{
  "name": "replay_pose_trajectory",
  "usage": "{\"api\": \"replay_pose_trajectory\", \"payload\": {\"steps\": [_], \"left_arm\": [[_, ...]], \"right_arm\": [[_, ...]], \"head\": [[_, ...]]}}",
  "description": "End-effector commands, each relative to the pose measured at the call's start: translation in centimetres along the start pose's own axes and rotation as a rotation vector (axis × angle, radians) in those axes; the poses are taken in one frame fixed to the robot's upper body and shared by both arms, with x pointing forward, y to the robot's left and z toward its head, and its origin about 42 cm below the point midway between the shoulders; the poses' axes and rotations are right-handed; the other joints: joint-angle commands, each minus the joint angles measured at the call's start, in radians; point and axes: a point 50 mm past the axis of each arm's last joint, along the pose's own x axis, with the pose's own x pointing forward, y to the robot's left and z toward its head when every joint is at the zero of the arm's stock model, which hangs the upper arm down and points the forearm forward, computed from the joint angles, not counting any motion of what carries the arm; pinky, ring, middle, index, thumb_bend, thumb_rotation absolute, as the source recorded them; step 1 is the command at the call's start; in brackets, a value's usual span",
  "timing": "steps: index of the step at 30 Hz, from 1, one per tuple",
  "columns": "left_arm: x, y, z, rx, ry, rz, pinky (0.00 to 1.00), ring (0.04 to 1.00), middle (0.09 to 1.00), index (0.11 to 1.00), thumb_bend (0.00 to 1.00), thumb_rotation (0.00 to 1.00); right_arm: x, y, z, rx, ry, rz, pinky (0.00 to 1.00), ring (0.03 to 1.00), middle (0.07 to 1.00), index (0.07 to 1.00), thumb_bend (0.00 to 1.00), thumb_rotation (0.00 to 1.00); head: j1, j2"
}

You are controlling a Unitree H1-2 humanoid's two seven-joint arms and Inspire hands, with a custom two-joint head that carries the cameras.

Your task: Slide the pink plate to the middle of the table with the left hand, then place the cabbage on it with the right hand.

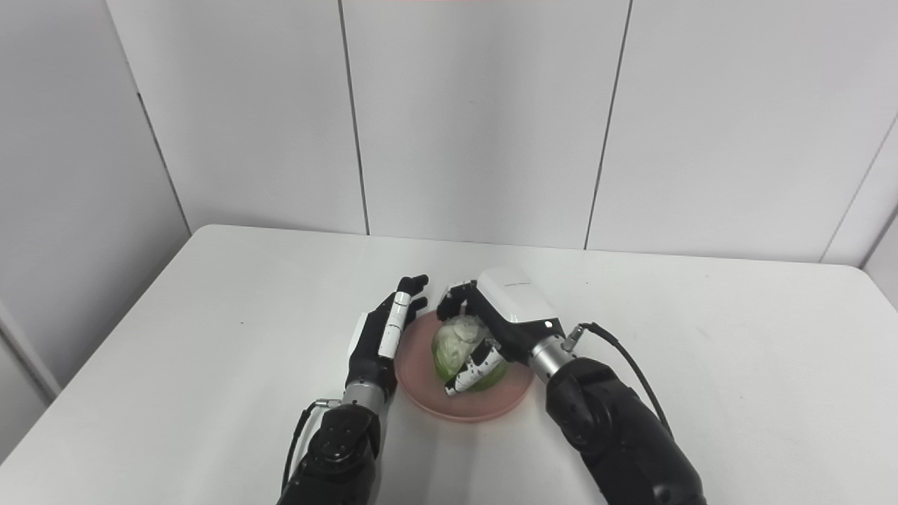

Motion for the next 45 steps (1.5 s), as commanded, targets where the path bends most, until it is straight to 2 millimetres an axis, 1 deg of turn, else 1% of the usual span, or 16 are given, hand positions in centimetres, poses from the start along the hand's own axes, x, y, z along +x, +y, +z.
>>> {"api": "replay_pose_trajectory", "payload": {"steps": [1,11,13,14,16,17,18,19,21,22,27,28,32,35,39,45], "left_arm": [[0.2,-1.7,-0.2,-0.003,0.034,-0.040,0.94,0.880,0.911,0.784,0.76,0.95],[0.2,-1.7,-0.1,-0.016,0.040,-0.041,0.94,0.881,0.909,0.811,0.76,0.93],[0.3,-1.6,-0.1,-0.020,0.039,-0.043,0.94,0.883,0.905,0.812,0.76,0.93],[0.3,-1.5,-0.2,-0.019,0.038,-0.044,0.93,0.896,0.901,0.813,0.75,0.93],[0.3,-1.5,-0.2,-0.019,0.038,-0.046,0.93,0.908,0.897,0.816,0.75,0.92],[0.2,-1.4,-0.2,-0.021,0.038,-0.046,0.93,0.908,0.897,0.816,0.75,0.92],[0.2,-1.4,-0.1,-0.022,0.037,-0.046,0.92,0.917,0.902,0.820,0.75,0.92],[0.2,-1.3,-0.1,-0.022,0.037,-0.047,0.92,0.921,0.905,0.820,0.76,0.92],[0.2,-1.2,0.0,-0.020,0.032,-0.046,0.92,0.924,0.907,0.820,0.76,0.92],[0.2,-1.1,0.0,-0.019,0.029,-0.045,0.91,0.912,0.901,0.800,0.76,0.92],[0.4,-0.9,0.2,0.004,0.028,-0.030,0.90,0.879,0.898,0.773,0.75,0.93],[0.4,-0.9,0.2,0.010,0.030,-0.032,0.91,0.866,0.897,0.784,0.75,0.94],[0.4,-0.8,0.3,0.021,0.027,-0.035,0.92,0.858,0.901,0.799,0.75,0.95],[0.5,-0.7,0.4,0.017,0.023,-0.032,0.91,0.844,0.891,0.771,0.74,0.95],[0.5,-0.6,0.7,0.019,0.014,-0.024,0.90,0.838,0.884,0.764,0.73,0.95],[0.6,-0.2,1.0,-0.010,0.015,-0.011,0.91,0.881,0.905,0.771,0.74,0.96]], "right_arm": [[1.7,-2.3,1.6,-0.013,-0.074,-0.085,0.27,0.391,0.470,0.519,0.52,0.00],[1.3,-2.4,1.1,-0.072,-0.053,-0.066,0.29,0.387,0.483,0.536,0.52,0.00],[1.0,-2.8,1.0,-0.083,-0.046,-0.054,0.33,0.418,0.466,0.517,0.52,0.01],[0.9,-2.9,1.0,-0.086,-0.043,-0.049,0.44,0.520,0.579,0.587,0.76,0.27],[0.6,-3.3,0.8,-0.094,-0.034,-0.044,0.55,0.637,0.687,0.648,0.93,0.53],[0.3,-3.4,0.7,-0.091,-0.031,-0.046,0.56,0.643,0.693,0.651,0.94,0.54],[0.1,-3.6,0.5,-0.087,-0.027,-0.047,0.61,0.686,0.723,0.675,0.97,0.64],[-0.1,-3.6,0.5,-0.084,-0.025,-0.048,0.63,0.706,0.735,0.686,0.98,0.68],[-0.4,-3.7,0.2,-0.082,-0.020,-0.048,0.64,0.720,0.745,0.694,0.99,0.71],[-0.6,-3.8,-0.1,-0.083,-0.016,-0.048,0.71,0.768,0.782,0.726,1.00,0.79],[-1.5,-4.2,-1.1,-0.098,0.008,-0.044,0.75,0.799,0.806,0.749,0.97,0.77],[-1.7,-4.4,-1.4,-0.083,0.017,-0.050,0.76,0.808,0.810,0.756,0.97,0.81],[-2.2,-4.7,-2.1,-0.033,0.022,-0.110,0.73,0.799,0.807,0.757,0.95,0.87],[-2.5,-5.0,-2.8,0.007,0.005,-0.205,0.67,0.768,0.792,0.743,0.91,0.98],[-2.9,-5.1,-3.7,0.130,0.002,-0.339,0.61,0.731,0.774,0.724,0.90,1.00],[-4.0,-3.2,-5.6,0.520,0.120,-0.470,0.68,0.763,0.798,0.775,0.82,1.00]], "head": [[-0.001,0.001],[-0.003,0.002],[-0.003,0.002],[-0.003,0.002],[-0.001,0.003],[-0.001,0.004],[-0.002,0.004],[-0.003,0.004],[-0.006,0.004],[-0.007,0.004],[-0.012,0.001],[-0.012,0.000],[-0.014,-0.002],[-0.016,-0.002],[-0.022,0.000],[-0.026,0.000]]}}
